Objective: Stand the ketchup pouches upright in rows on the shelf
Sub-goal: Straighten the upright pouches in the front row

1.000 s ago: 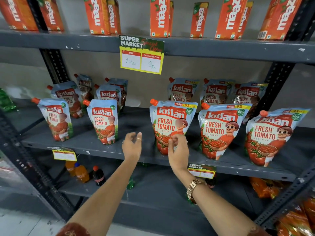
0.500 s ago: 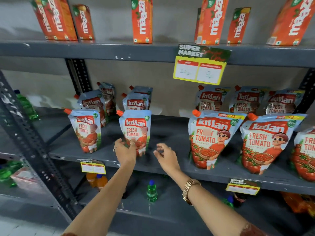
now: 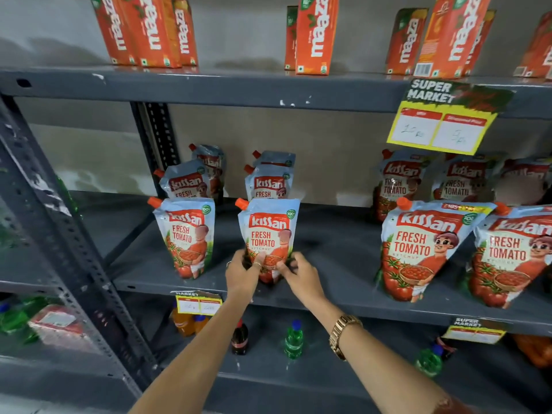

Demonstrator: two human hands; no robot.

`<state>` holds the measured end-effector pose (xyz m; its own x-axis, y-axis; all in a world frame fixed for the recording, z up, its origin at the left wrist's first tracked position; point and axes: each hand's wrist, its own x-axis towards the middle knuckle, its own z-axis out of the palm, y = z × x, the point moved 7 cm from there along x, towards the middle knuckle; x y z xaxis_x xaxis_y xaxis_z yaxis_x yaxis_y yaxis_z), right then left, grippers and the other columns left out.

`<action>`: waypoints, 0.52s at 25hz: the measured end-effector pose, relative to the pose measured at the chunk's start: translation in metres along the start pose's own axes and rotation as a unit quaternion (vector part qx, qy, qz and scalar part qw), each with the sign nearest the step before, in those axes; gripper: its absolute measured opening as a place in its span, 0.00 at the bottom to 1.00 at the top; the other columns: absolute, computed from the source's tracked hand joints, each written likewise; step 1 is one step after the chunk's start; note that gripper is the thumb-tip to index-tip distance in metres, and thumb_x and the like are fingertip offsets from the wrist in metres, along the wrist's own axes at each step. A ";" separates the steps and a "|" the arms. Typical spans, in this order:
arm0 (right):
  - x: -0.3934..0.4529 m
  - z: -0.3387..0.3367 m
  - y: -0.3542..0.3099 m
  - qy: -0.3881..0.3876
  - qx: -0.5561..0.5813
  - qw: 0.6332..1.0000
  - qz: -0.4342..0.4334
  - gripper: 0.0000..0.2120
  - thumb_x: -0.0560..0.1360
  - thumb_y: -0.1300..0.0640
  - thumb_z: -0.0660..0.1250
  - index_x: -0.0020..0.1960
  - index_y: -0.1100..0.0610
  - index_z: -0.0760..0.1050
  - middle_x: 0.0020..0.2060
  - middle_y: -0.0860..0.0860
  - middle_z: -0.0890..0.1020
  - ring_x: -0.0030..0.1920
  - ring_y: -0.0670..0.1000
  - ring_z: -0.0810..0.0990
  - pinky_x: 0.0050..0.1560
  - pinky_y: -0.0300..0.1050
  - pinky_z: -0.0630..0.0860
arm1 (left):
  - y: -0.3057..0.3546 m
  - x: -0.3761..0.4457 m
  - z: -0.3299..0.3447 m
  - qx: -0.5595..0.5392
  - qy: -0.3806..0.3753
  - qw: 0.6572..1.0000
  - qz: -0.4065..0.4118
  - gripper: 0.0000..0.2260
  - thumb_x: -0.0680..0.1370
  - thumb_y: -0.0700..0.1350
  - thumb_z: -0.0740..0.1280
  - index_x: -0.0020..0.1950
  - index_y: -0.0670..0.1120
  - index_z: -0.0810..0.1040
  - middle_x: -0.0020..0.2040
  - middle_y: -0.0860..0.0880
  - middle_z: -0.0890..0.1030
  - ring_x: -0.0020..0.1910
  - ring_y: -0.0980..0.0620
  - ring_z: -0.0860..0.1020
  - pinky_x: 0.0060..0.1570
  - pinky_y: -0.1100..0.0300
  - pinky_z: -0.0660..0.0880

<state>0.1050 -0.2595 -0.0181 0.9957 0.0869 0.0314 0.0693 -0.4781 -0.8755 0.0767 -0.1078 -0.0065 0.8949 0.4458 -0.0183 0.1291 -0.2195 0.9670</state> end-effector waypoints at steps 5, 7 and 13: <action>-0.001 0.023 -0.009 0.011 -0.013 1.000 -0.010 0.11 0.76 0.50 0.64 0.51 0.57 0.72 0.50 0.56 0.82 0.51 0.56 0.80 0.46 0.47 0.74 | -0.005 0.009 -0.018 -0.007 -0.015 1.000 -0.004 0.18 0.76 0.49 0.65 0.63 0.41 0.71 0.60 0.41 0.79 0.59 0.44 0.76 0.53 0.57 0.69; -0.002 0.025 -0.010 0.025 -0.011 1.000 -0.005 0.13 0.75 0.50 0.64 0.54 0.58 0.73 0.51 0.55 0.82 0.52 0.56 0.80 0.50 0.50 0.77 | -0.008 0.013 -0.021 -0.001 -0.032 0.999 -0.009 0.19 0.76 0.49 0.66 0.64 0.42 0.71 0.61 0.41 0.78 0.60 0.44 0.75 0.54 0.57 0.70; -0.032 0.007 -0.040 0.210 -0.013 0.974 -0.088 0.13 0.75 0.57 0.64 0.59 0.58 0.70 0.54 0.52 0.75 0.46 0.46 0.73 0.38 0.27 0.67 | -0.007 0.015 -0.053 -0.039 0.042 0.998 0.009 0.18 0.76 0.50 0.66 0.61 0.41 0.75 0.55 0.43 0.80 0.54 0.47 0.77 0.53 0.57 0.72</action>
<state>0.0702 -0.2374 0.0125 0.9050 -0.1928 0.3792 0.2374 -0.5107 -0.8263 0.0666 -0.0535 0.0001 0.8571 0.5149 0.0181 0.0765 -0.1619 0.9838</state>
